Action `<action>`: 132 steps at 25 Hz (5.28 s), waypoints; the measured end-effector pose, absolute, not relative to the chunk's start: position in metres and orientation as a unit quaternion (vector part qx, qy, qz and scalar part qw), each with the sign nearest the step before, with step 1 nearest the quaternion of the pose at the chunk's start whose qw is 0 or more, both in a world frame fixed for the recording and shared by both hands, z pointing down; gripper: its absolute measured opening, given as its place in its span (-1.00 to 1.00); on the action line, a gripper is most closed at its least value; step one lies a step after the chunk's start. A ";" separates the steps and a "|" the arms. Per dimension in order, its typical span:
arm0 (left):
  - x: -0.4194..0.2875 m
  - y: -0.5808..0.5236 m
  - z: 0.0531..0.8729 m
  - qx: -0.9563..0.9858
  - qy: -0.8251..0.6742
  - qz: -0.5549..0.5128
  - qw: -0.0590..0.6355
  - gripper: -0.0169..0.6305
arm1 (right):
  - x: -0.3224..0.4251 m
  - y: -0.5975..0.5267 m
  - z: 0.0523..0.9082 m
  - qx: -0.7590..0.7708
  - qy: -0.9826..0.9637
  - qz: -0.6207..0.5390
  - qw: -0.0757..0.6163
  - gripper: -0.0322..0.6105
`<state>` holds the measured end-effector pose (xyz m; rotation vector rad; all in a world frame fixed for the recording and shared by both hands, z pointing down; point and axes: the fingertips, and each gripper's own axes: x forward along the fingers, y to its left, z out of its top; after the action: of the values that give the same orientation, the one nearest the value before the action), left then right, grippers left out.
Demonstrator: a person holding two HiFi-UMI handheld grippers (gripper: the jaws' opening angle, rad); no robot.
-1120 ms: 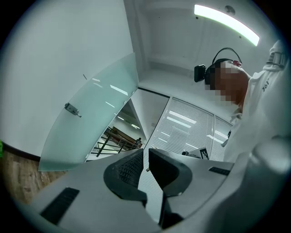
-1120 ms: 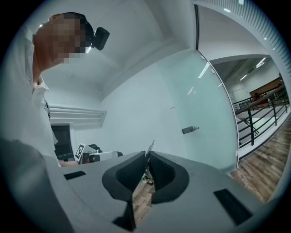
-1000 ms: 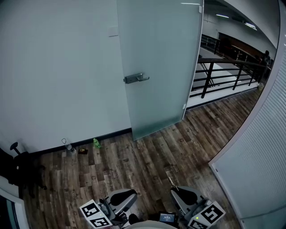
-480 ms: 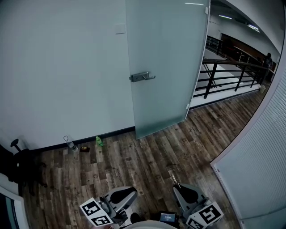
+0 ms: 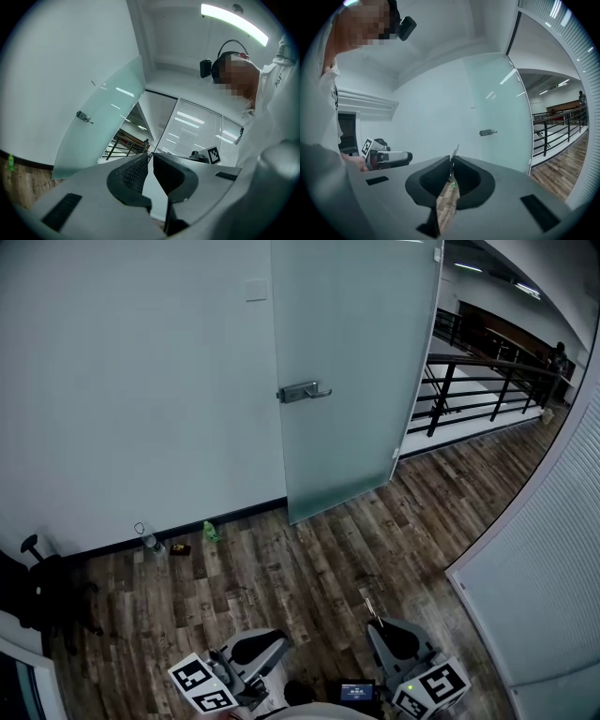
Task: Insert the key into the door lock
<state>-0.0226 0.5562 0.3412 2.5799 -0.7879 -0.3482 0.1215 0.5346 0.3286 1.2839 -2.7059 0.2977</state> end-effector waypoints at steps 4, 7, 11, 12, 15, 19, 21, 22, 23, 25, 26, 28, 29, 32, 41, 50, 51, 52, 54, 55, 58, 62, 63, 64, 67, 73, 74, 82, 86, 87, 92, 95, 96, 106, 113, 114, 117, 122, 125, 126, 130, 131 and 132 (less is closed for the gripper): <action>-0.030 0.554 0.346 0.928 -0.280 -0.121 0.212 -0.82 | 0.118 0.535 0.332 0.435 -0.892 0.098 0.069 -0.81; -0.032 0.551 0.347 0.929 -0.277 -0.121 0.212 -0.82 | 0.116 0.532 0.334 0.438 -0.891 0.100 0.070 -0.82; -0.027 0.541 0.348 0.929 -0.278 -0.120 0.212 -0.82 | 0.117 0.522 0.335 0.433 -0.893 0.095 0.076 -0.82; -0.025 0.537 0.347 0.929 -0.279 -0.120 0.212 -0.82 | 0.118 0.517 0.335 0.431 -0.894 0.094 0.077 -0.81; -0.015 0.522 0.348 0.927 -0.285 -0.122 0.209 -0.82 | 0.125 0.500 0.336 0.422 -0.899 0.091 0.080 -0.82; 0.010 0.496 0.349 0.923 -0.296 -0.125 0.210 -0.82 | 0.146 0.471 0.338 0.408 -0.905 0.085 0.088 -0.81; 0.026 0.480 0.348 0.922 -0.300 -0.126 0.211 -0.82 | 0.160 0.453 0.338 0.402 -0.907 0.085 0.091 -0.82; 0.035 0.472 0.348 0.921 -0.302 -0.126 0.212 -0.82 | 0.167 0.444 0.338 0.398 -0.909 0.084 0.092 -0.82; 0.044 0.463 0.349 0.920 -0.305 -0.126 0.212 -0.82 | 0.174 0.434 0.338 0.393 -0.911 0.084 0.092 -0.82; 0.061 0.445 0.349 0.917 -0.313 -0.128 0.213 -0.82 | 0.189 0.417 0.339 0.384 -0.915 0.085 0.095 -0.82; 0.070 0.437 0.348 0.915 -0.316 -0.129 0.214 -0.82 | 0.197 0.408 0.338 0.379 -0.916 0.085 0.096 -0.81; 0.086 0.422 0.346 0.913 -0.322 -0.130 0.215 -0.82 | 0.211 0.392 0.337 0.372 -0.919 0.085 0.099 -0.82; 0.094 0.415 0.345 0.912 -0.325 -0.130 0.216 -0.82 | 0.217 0.384 0.336 0.368 -0.921 0.084 0.101 -0.82; 0.114 0.398 0.347 0.906 -0.338 -0.132 0.217 -0.82 | 0.236 0.364 0.339 0.356 -0.925 0.081 0.106 -0.82; 0.132 0.355 0.353 0.888 -0.377 -0.134 0.226 -0.82 | 0.249 0.314 0.353 0.323 -0.935 0.094 0.112 -0.82; 0.095 0.279 0.356 0.880 -0.391 -0.143 0.227 -0.82 | 0.203 0.244 0.358 0.302 -0.940 0.096 0.123 -0.82; 0.092 0.270 0.356 0.881 -0.388 -0.143 0.230 -0.82 | 0.199 0.234 0.358 0.303 -0.940 0.097 0.124 -0.81; 0.089 0.260 0.356 0.882 -0.385 -0.142 0.231 -0.82 | 0.194 0.223 0.358 0.305 -0.939 0.096 0.124 -0.82; 0.078 0.238 0.354 0.885 -0.381 -0.139 0.231 -0.82 | 0.181 0.201 0.355 0.307 -0.939 0.095 0.124 -0.81; 0.072 0.228 0.352 0.885 -0.379 -0.138 0.233 -0.82 | 0.174 0.191 0.354 0.309 -0.938 0.095 0.124 -0.81; 0.055 0.202 0.349 0.888 -0.371 -0.138 0.235 -0.82 | 0.156 0.164 0.352 0.314 -0.936 0.094 0.130 -0.82; 0.036 0.175 0.351 0.891 -0.363 -0.136 0.236 -0.82 | 0.137 0.138 0.353 0.321 -0.933 0.093 0.136 -0.82; 0.032 0.169 0.351 0.891 -0.362 -0.136 0.237 -0.82 | 0.133 0.133 0.353 0.322 -0.932 0.093 0.136 -0.82; 0.029 0.164 0.351 0.892 -0.361 -0.137 0.237 -0.82 | 0.130 0.128 0.352 0.322 -0.932 0.092 0.137 -0.82; 0.023 0.151 0.349 0.892 -0.360 -0.137 0.238 -0.82 | 0.121 0.114 0.349 0.320 -0.933 0.090 0.139 -0.82; 0.015 0.119 0.351 0.886 -0.371 -0.132 0.243 -0.82 | 0.111 0.076 0.347 0.309 -0.936 0.088 0.141 -0.82; 0.014 0.112 0.352 0.885 -0.376 -0.131 0.243 -0.82 | 0.110 0.069 0.348 0.306 -0.937 0.088 0.142 -0.82; 0.014 0.040 0.352 0.868 -0.414 -0.132 0.240 -0.82 | 0.103 -0.006 0.357 0.259 -0.949 0.097 0.152 -0.82; 0.017 -0.001 0.346 0.859 -0.432 -0.142 0.237 -0.82 | 0.100 -0.045 0.356 0.234 -0.954 0.098 0.159 -0.82; 0.018 -0.010 0.345 0.857 -0.435 -0.144 0.237 -0.82 | 0.100 -0.053 0.356 0.228 -0.955 0.097 0.160 -0.82; 0.020 -0.038 0.344 0.845 -0.457 -0.146 0.236 -0.82 | 0.102 -0.082 0.355 0.206 -0.960 0.098 0.162 -0.82; 0.022 -0.049 0.345 0.840 -0.467 -0.148 0.234 -0.82 | 0.103 -0.094 0.357 0.197 -0.962 0.098 0.162 -0.82; 0.022 -0.052 0.345 0.839 -0.469 -0.148 0.232 -0.82 | 0.103 -0.098 0.358 0.195 -0.962 0.097 0.162 -0.82; 0.003 -0.066 0.342 0.837 -0.473 -0.151 0.229 -0.82 | 0.081 -0.111 0.359 0.188 -0.963 0.099 0.168 -0.82; -0.039 -0.073 0.341 0.852 -0.445 -0.141 0.237 -0.82 | 0.044 -0.119 0.357 0.227 -0.954 0.106 0.164 -0.82; -0.046 -0.075 0.341 0.855 -0.439 -0.139 0.238 -0.82 | 0.039 -0.118 0.357 0.234 -0.952 0.107 0.163 -0.82; -0.067 -0.079 0.337 0.866 -0.421 -0.133 0.235 -0.82 | 0.024 -0.119 0.358 0.257 -0.946 0.110 0.161 -0.82; -0.092 -0.081 0.339 0.881 -0.389 -0.123 0.239 -0.82 | 0.008 -0.118 0.359 0.302 -0.933 0.115 0.156 -0.82; -0.101 -0.082 0.342 0.889 -0.369 -0.117 0.244 -0.82 | 0.006 -0.121 0.358 0.331 -0.924 0.116 0.151 -0.82; -0.102 -0.082 0.341 0.892 -0.364 -0.115 0.244 -0.82 | 0.006 -0.121 0.357 0.338 -0.922 0.116 0.150 -0.82; -0.104 -0.086 0.342 0.898 -0.349 -0.108 0.246 -0.82 | 0.009 -0.123 0.354 0.355 -0.916 0.113 0.150 -0.82; -0.104 -0.089 0.344 0.898 -0.348 -0.107 0.246 -0.82 | 0.009 -0.124 0.355 0.355 -0.915 0.114 0.151 -0.82; -0.104 -0.092 0.345 0.898 -0.348 -0.107 0.246 -0.82 | 0.009 -0.126 0.357 0.354 -0.915 0.115 0.152 -0.82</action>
<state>-0.1039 -0.0919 0.3448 2.4494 -0.9502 -0.2921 0.0090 -0.1262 0.3566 1.0168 -2.6265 0.3306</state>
